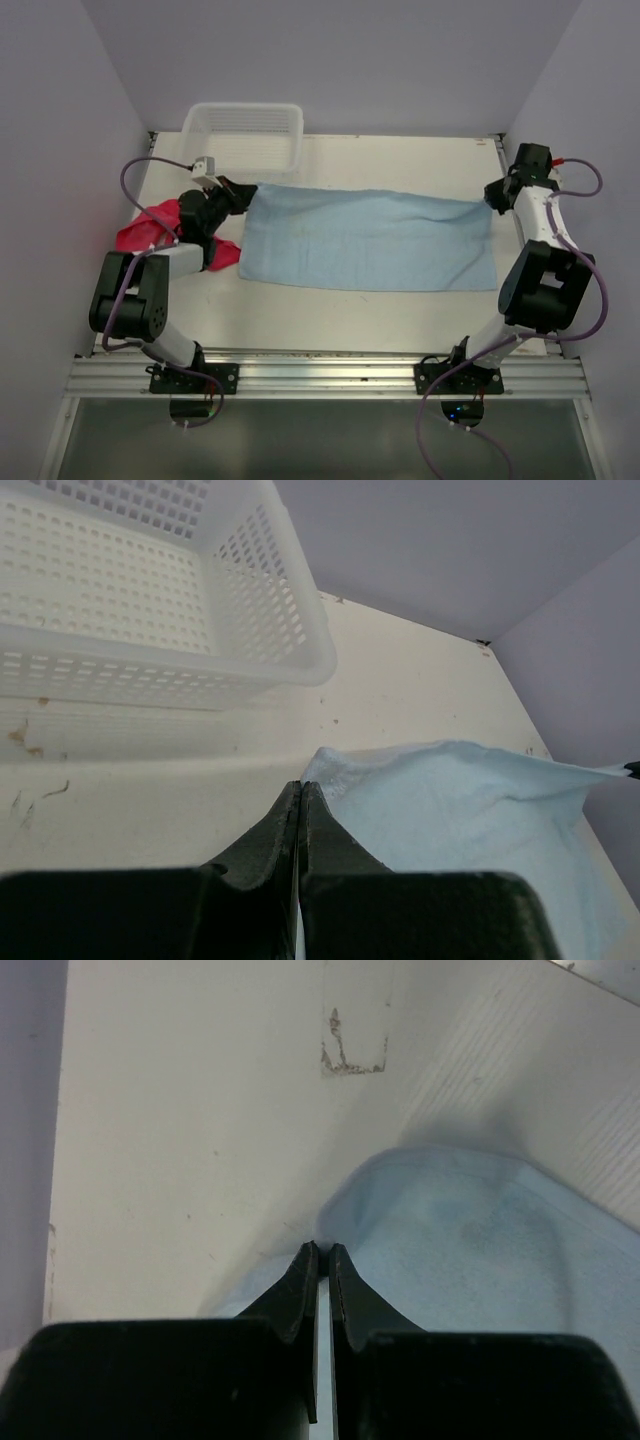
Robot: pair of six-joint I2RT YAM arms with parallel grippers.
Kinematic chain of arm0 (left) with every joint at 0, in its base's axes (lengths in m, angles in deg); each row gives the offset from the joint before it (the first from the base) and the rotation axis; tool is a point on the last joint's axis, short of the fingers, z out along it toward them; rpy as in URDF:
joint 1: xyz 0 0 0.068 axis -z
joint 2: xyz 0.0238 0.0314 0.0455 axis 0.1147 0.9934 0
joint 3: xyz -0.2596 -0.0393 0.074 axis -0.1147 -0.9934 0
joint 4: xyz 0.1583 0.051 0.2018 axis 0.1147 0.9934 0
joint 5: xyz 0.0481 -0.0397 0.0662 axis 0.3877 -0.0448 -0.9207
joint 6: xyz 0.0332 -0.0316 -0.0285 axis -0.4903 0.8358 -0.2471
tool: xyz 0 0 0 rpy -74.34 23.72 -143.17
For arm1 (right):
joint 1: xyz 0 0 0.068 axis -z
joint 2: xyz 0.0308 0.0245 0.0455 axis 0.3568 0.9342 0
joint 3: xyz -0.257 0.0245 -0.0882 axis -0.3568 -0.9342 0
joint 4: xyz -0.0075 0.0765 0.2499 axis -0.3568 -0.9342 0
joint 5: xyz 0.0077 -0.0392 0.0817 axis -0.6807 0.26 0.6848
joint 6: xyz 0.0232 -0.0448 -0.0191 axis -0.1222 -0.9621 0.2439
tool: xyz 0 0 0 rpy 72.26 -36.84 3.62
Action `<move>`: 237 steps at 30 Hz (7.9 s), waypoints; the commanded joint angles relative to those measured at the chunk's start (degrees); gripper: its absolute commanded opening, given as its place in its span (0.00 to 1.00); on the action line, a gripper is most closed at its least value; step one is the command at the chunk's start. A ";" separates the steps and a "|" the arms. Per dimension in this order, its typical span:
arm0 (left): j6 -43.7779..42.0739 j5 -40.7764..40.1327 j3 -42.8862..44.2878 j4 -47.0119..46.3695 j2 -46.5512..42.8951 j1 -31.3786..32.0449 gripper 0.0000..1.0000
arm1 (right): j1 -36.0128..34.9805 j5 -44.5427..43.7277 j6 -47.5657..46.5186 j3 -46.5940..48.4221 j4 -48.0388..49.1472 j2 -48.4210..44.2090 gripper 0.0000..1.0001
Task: Roll the towels
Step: Flatten the towel, then fold the towel
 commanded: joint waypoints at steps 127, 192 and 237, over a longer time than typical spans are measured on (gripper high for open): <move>-7.57 -2.33 16.52 62.98 -31.98 -4.51 0.74 | 10.87 6.57 -33.68 -34.21 19.79 -16.17 0.69; -14.17 -6.55 5.71 56.22 -34.71 2.61 0.78 | 4.72 -11.17 -35.00 -18.13 1.26 -22.74 0.00; -18.74 -8.48 5.09 57.89 -37.17 3.14 0.80 | -46.34 -6.26 -21.04 9.29 -10.08 -6.86 0.00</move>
